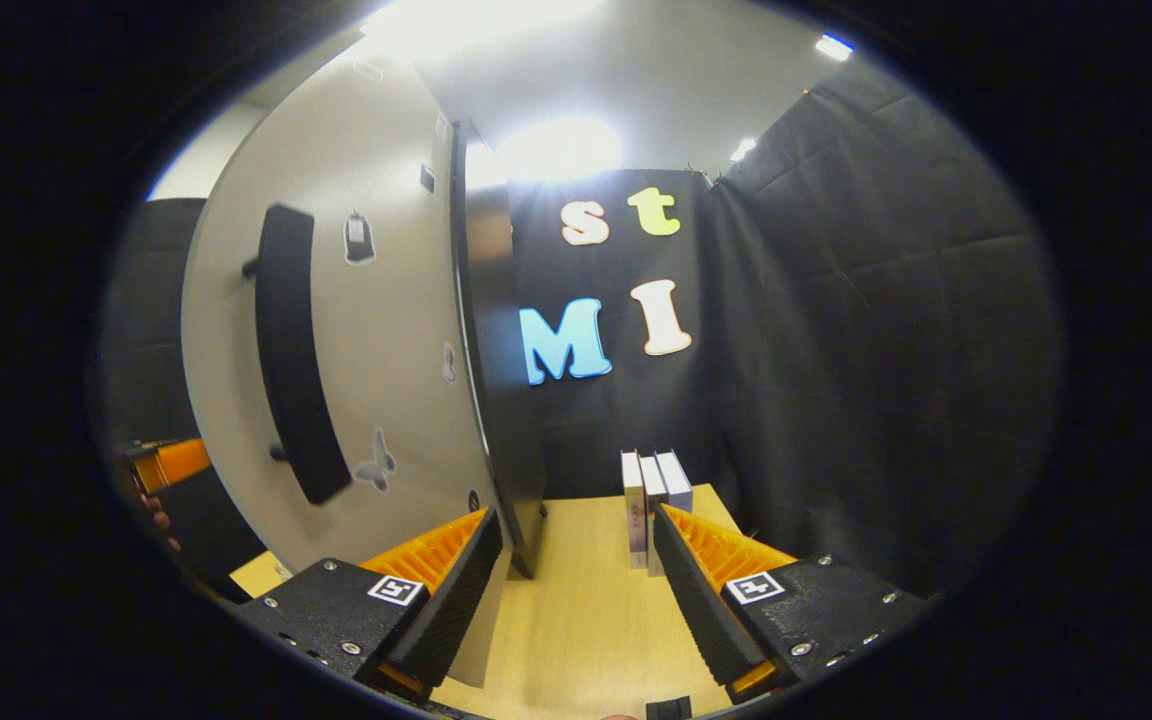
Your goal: Open the cabinet door with the right hand, grasp the bottle in the cabinet with the left hand and place it on the coaster, then close the cabinet door with the right hand.
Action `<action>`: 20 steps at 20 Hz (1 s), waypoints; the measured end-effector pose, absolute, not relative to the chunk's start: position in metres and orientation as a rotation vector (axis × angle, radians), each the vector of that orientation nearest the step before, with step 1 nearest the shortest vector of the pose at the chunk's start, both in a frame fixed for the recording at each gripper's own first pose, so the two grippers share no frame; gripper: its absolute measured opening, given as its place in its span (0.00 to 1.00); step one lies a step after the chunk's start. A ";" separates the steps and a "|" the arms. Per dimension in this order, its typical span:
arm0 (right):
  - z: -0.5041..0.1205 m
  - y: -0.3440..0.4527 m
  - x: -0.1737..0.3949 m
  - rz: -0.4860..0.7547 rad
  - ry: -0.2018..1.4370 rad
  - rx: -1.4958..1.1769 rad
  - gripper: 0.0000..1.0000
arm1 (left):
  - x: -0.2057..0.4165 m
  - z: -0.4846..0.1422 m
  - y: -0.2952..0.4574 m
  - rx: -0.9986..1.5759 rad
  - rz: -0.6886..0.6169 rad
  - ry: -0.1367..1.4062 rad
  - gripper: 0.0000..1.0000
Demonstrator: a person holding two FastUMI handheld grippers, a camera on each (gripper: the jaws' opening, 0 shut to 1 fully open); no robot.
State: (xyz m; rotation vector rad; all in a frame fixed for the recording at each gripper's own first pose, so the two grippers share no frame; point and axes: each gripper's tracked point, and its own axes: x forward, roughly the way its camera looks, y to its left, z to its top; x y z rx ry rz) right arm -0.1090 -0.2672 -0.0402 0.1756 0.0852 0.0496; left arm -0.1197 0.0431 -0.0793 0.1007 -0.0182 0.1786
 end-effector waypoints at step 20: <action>0.028 -0.172 -0.134 0.014 -0.025 0.222 0.94 | -0.052 -0.055 0.042 0.136 -0.156 -0.068 0.87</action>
